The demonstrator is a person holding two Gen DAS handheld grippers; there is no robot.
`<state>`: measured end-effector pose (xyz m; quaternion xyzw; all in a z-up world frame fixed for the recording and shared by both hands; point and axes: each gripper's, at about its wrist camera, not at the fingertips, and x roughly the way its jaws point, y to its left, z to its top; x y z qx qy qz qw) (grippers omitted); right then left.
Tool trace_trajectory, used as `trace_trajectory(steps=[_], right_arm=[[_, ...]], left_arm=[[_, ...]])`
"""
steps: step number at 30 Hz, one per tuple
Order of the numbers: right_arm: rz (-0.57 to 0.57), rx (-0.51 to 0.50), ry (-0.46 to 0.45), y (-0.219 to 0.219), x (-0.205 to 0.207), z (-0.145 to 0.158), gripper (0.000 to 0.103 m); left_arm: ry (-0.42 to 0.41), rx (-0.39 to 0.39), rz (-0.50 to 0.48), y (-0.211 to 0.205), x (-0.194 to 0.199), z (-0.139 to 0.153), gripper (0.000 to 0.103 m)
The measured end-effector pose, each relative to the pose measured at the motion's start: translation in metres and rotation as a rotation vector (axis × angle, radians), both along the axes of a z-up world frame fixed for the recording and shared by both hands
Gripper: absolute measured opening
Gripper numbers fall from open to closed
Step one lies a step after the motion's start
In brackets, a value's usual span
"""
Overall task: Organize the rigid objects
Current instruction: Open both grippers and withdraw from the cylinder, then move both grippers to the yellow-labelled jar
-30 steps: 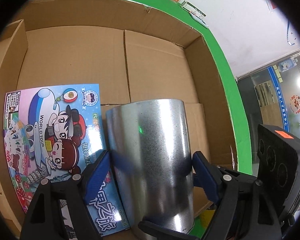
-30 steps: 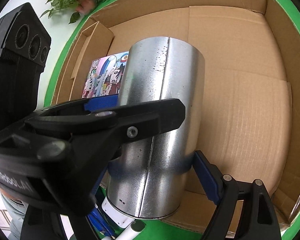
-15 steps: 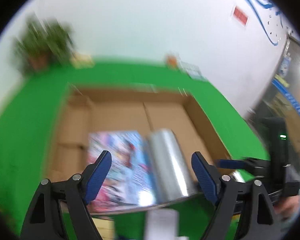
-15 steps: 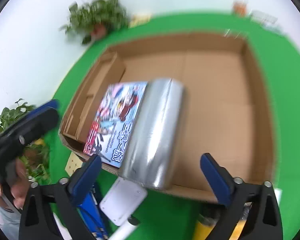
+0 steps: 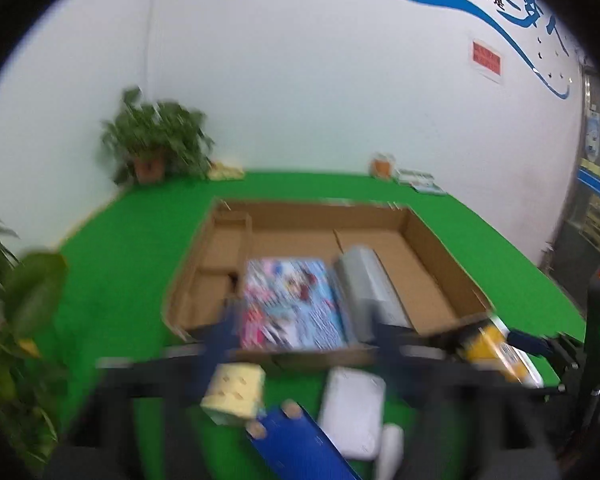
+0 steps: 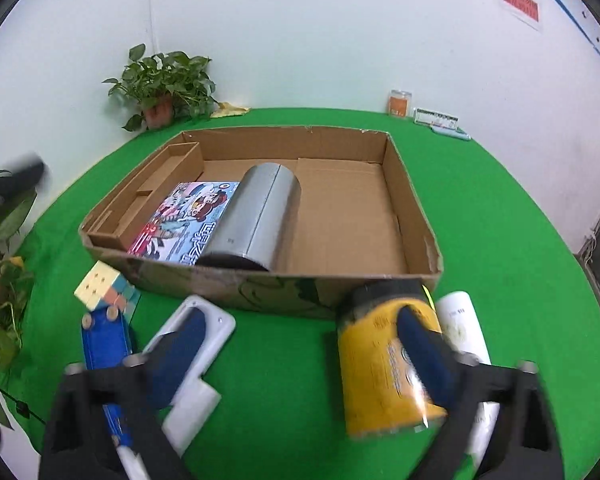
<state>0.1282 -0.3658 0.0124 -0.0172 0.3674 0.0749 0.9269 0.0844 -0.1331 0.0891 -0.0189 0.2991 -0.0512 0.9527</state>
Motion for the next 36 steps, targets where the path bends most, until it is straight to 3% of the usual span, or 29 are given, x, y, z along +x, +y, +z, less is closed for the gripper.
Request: trace_trajectory(steps=[1,3,4,5,6,7,10,14,17,21,24,29,33,36], right_arm=[[-0.002,-0.007,-0.003,-0.003,-0.005,-0.002,0.043],[-0.033,-0.045,-0.039,-0.007,-0.013,-0.003,0.047],[-0.045,-0.054,-0.063,-0.01,-0.02,-0.002,0.062],[-0.042,-0.048,-0.079,-0.015,-0.026,-0.001,0.076],[-0.039,-0.038,-0.084,-0.018,-0.028,0.0,0.103],[-0.043,-0.024,-0.098,-0.025,-0.033,-0.001,0.102],[-0.037,-0.015,-0.069,-0.042,-0.028,-0.005,0.102],[0.0,0.009,-0.045,-0.068,-0.016,-0.01,0.101],[0.022,0.053,0.065,-0.08,0.001,-0.027,0.101],[0.013,0.018,0.165,-0.081,0.016,-0.052,0.085],[0.038,0.043,0.208,-0.079,0.02,-0.063,0.081],[-0.001,-0.168,0.176,-0.063,-0.003,-0.058,0.08],[-0.024,-0.259,0.176,-0.057,-0.028,-0.062,0.081],[0.095,-0.288,0.151,-0.032,-0.051,-0.06,0.085]], left_arm=[[0.038,-0.018,-0.012,-0.003,-0.001,-0.008,0.005],[0.017,-0.015,-0.017,-0.012,-0.011,-0.012,0.005],[-0.006,-0.014,-0.021,-0.015,-0.015,-0.012,0.007],[-0.028,-0.022,-0.026,-0.018,-0.018,-0.01,0.031],[-0.028,-0.024,-0.03,-0.02,-0.02,-0.01,0.056],[-0.027,-0.034,-0.032,-0.021,-0.022,-0.008,0.101],[-0.065,-0.072,-0.057,-0.022,-0.028,-0.007,0.102],[0.005,-0.064,-0.1,-0.025,-0.027,-0.018,0.102],[0.06,-0.091,-0.108,-0.023,-0.025,-0.028,0.102],[0.088,-0.1,-0.132,-0.023,-0.027,-0.04,0.102],[0.097,-0.115,-0.151,-0.024,-0.03,-0.045,0.102],[0.174,-0.185,-0.231,-0.026,-0.028,-0.047,0.102],[0.251,-0.308,-0.305,-0.03,-0.018,-0.054,0.102],[0.306,-0.372,-0.361,-0.04,-0.009,-0.062,0.102]])
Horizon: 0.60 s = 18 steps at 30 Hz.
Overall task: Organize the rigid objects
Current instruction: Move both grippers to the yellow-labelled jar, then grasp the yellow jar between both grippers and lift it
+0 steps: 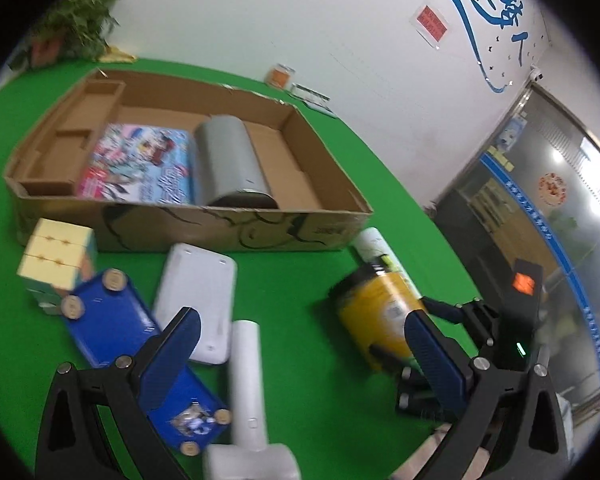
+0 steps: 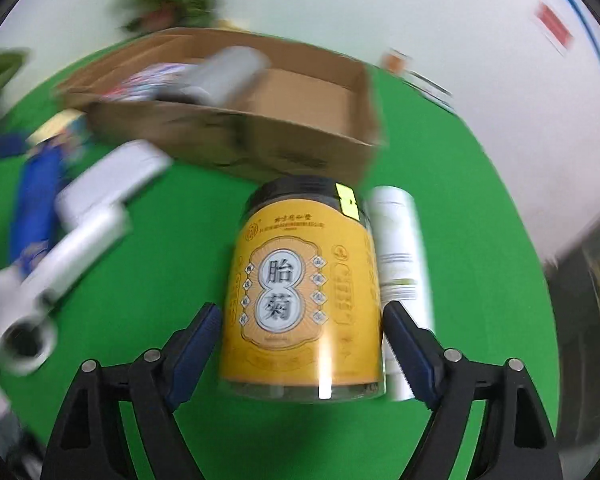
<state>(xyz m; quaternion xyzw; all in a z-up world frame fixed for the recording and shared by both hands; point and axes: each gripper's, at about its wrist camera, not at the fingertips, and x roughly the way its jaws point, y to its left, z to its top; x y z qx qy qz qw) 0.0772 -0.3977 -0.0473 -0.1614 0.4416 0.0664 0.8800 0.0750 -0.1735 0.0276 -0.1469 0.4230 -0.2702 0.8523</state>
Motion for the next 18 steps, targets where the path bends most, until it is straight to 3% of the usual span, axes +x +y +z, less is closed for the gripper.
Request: trace_trajectory(steps=[2,5,8,14,18], right_arm=[[0.111,0.125,-0.043,0.008,-0.021,0.017,0.086],[0.1,0.294,-0.05,-0.008,-0.027,0.033,0.099],[0.043,0.488,0.064,-0.029,-0.013,0.025,0.099],[-0.008,0.586,0.246,-0.026,0.01,-0.014,0.094],[-0.012,0.533,0.263,-0.008,0.014,-0.029,0.092]], left_arm=[[0.05,-0.057,-0.047,-0.006,0.006,-0.006,0.101],[0.131,-0.125,-0.11,-0.017,0.016,-0.015,0.101],[0.179,-0.14,-0.156,-0.031,0.022,-0.021,0.101],[0.289,-0.133,-0.201,-0.058,0.032,-0.037,0.1],[0.323,-0.11,-0.214,-0.07,0.037,-0.045,0.1]])
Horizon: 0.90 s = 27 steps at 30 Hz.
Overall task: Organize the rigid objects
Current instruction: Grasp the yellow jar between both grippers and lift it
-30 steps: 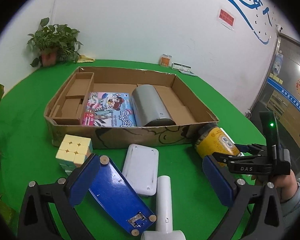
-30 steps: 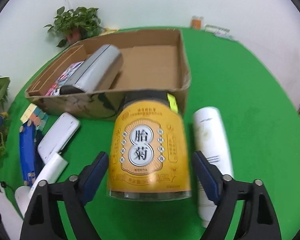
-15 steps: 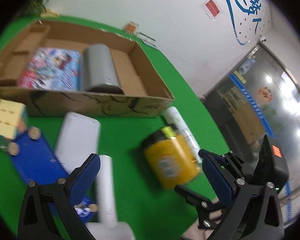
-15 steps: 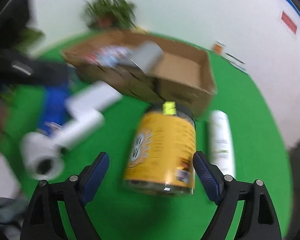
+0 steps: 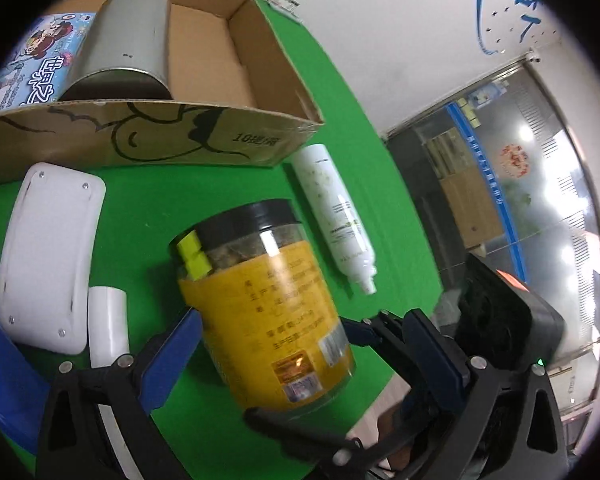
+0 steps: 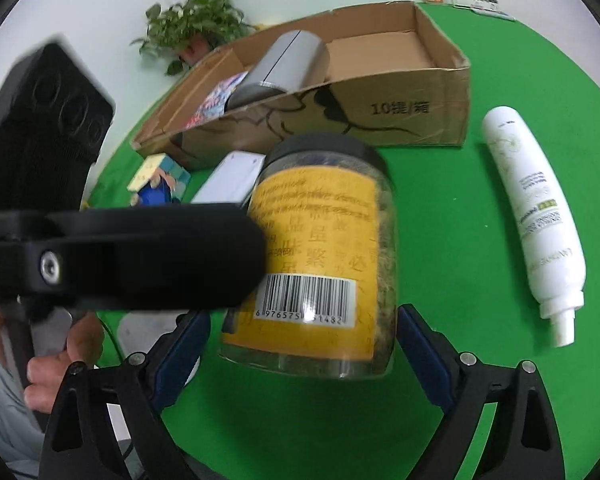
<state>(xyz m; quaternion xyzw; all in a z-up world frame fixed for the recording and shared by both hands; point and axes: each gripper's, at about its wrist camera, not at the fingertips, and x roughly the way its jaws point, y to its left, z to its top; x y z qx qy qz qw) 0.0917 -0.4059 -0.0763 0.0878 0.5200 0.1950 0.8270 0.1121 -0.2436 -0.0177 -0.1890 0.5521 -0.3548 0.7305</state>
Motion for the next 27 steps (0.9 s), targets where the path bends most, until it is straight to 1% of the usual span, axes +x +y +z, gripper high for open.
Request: trace_trajectory(steps=[1,4,5,6,7,9,12,14,16,17,18,19,20,21,22,23,24,26,27], right_arm=[[-0.013,0.006,0.012,0.0,0.001,-0.002,0.089],[-0.034,0.013,0.015,0.001,0.003,-0.005,0.089],[-0.042,0.02,0.013,0.0,0.002,-0.006,0.089],[-0.045,0.022,0.007,-0.002,0.002,-0.005,0.088],[-0.045,0.007,-0.006,-0.001,0.0,-0.004,0.088],[-0.051,-0.051,-0.04,0.004,-0.004,-0.001,0.088],[-0.062,-0.057,-0.08,0.003,-0.006,0.008,0.088],[-0.062,-0.065,-0.128,0.003,-0.01,0.02,0.088],[-0.049,-0.068,-0.171,0.003,-0.009,0.034,0.087],[-0.037,-0.071,-0.2,0.005,-0.007,0.046,0.087],[-0.031,-0.074,-0.22,0.007,-0.006,0.055,0.087],[-0.022,-0.08,-0.256,0.01,-0.005,0.069,0.087],[-0.016,-0.085,-0.29,0.013,-0.003,0.082,0.087],[-0.01,-0.086,-0.339,0.016,-0.001,0.102,0.087],[-0.007,-0.083,-0.371,0.019,0.001,0.117,0.087],[-0.001,-0.08,-0.409,0.021,0.005,0.136,0.087],[0.002,-0.081,-0.429,0.024,0.008,0.147,0.087],[0.007,-0.092,-0.48,0.026,0.021,0.183,0.087],[0.01,-0.092,-0.487,0.026,0.03,0.195,0.087]], left_arm=[[0.005,-0.001,-0.006,0.0,0.002,-0.002,0.1],[0.042,-0.002,0.001,0.002,0.007,-0.012,0.098],[0.051,-0.003,-0.002,0.0,0.01,-0.015,0.094],[0.054,0.022,0.001,0.0,0.011,-0.018,0.09],[0.055,0.047,0.002,-0.001,0.012,-0.02,0.08],[0.056,0.037,0.003,0.003,0.013,-0.021,0.081],[0.028,0.001,0.019,0.009,0.011,-0.013,0.08],[-0.024,-0.006,0.033,0.014,0.009,0.002,0.08],[-0.081,-0.006,0.053,0.018,0.007,0.024,0.08],[-0.101,-0.008,0.058,0.021,0.008,0.034,0.08],[-0.139,-0.011,0.065,0.025,0.009,0.053,0.08],[-0.17,-0.011,0.068,0.028,0.01,0.066,0.08],[-0.215,-0.01,0.074,0.032,0.01,0.087,0.08],[-0.242,-0.008,0.079,0.034,0.011,0.099,0.08],[-0.289,-0.002,0.085,0.038,0.012,0.122,0.08],[-0.32,0.001,0.089,0.041,0.012,0.137,0.08],[-0.363,0.007,0.089,0.042,0.016,0.16,0.08],[-0.4,0.013,0.084,0.041,0.029,0.185,0.08],[-0.405,0.022,0.086,0.04,0.039,0.197,0.08]])
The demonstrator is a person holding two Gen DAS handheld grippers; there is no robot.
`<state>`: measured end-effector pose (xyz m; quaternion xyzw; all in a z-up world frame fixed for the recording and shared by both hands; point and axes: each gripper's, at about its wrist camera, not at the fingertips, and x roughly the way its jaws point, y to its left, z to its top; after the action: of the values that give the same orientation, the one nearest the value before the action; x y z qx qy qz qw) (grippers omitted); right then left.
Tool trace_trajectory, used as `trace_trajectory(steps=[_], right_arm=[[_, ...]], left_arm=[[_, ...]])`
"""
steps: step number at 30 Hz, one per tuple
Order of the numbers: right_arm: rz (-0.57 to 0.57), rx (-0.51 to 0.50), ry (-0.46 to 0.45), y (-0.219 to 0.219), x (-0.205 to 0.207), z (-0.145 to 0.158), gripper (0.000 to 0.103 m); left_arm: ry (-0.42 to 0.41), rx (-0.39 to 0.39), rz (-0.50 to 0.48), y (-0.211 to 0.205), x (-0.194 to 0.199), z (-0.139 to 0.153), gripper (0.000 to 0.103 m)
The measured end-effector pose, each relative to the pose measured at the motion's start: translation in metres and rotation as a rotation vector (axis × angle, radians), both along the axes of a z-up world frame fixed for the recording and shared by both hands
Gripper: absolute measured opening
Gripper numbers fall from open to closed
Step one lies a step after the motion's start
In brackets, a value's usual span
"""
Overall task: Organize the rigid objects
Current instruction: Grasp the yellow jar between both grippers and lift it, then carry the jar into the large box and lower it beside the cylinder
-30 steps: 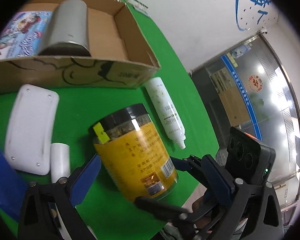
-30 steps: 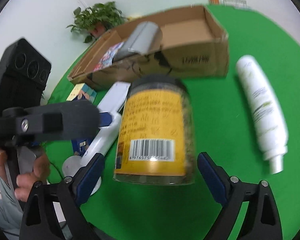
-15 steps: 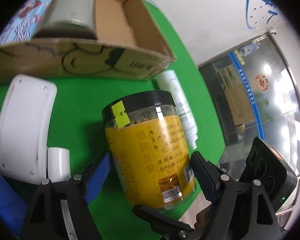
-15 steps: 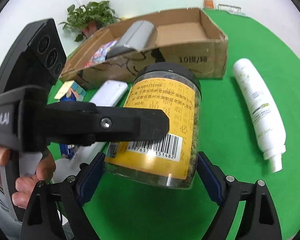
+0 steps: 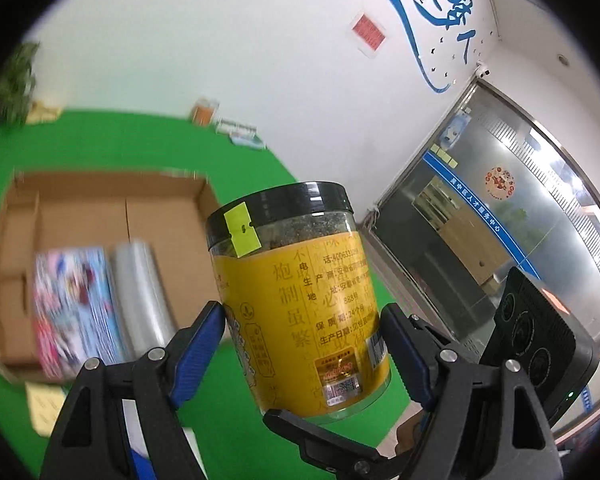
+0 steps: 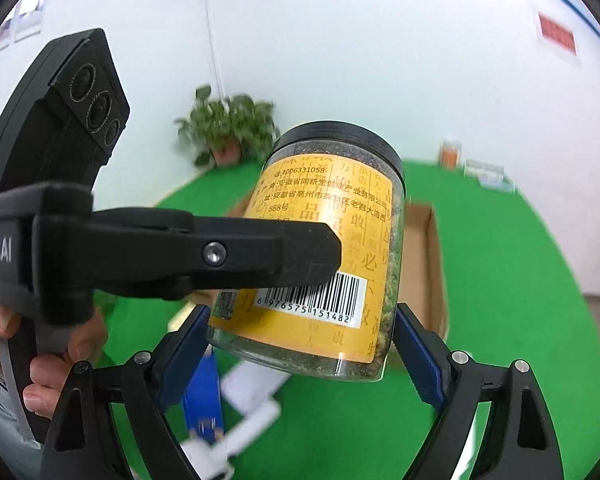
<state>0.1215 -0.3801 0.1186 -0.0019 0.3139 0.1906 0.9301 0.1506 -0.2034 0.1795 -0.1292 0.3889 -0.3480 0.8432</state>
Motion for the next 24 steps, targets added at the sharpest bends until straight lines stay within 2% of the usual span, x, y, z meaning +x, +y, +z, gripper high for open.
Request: trace_trajectory(steps=[5,10,19,24], right_arm=[[0.007,0.036,0.035,0.001,0.055,0.041,0.087],[0.004,0.05,0.133,-0.005,0.1,0.035,0.087],[0.025,0.035,0.267,-0.009,0.141,-0.018,0.087],[0.047,0.048,0.353,-0.017,0.152,-0.07,0.087]], left_arm=[[0.002,0.063,0.007,-0.009,0.058,0.036,0.08],[0.067,0.116,0.006,-0.019,0.091,0.022,0.079],[0.184,0.126,0.008,-0.027,0.119,-0.036,0.079],[0.256,0.148,0.029,-0.031,0.13,-0.084,0.079]])
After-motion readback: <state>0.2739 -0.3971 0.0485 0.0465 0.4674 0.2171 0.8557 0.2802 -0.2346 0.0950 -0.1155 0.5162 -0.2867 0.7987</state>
